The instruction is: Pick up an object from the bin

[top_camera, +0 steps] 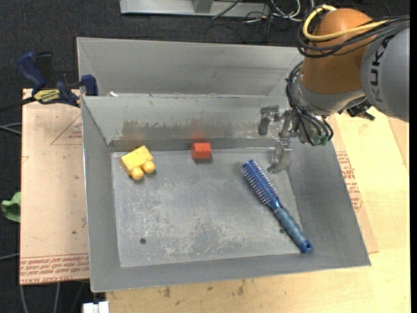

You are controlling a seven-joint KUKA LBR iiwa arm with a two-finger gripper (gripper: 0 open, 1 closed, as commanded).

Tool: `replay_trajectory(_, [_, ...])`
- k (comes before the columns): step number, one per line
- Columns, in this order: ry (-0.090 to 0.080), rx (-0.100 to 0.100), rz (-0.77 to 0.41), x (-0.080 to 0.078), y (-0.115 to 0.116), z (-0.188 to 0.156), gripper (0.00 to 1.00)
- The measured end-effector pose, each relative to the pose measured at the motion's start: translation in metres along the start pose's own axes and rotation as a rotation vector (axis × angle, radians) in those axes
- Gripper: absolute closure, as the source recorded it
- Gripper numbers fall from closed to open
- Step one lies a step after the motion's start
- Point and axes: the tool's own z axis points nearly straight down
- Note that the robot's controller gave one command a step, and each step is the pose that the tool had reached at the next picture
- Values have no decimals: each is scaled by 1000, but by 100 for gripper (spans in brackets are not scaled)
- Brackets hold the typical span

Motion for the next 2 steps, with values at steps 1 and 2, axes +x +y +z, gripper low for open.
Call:
replay_trajectory(1, [8, -2, 54, 17, -12, 126, 0])
replay_trajectory(2, [2, -5, 57, 16, -10, 122, 100])
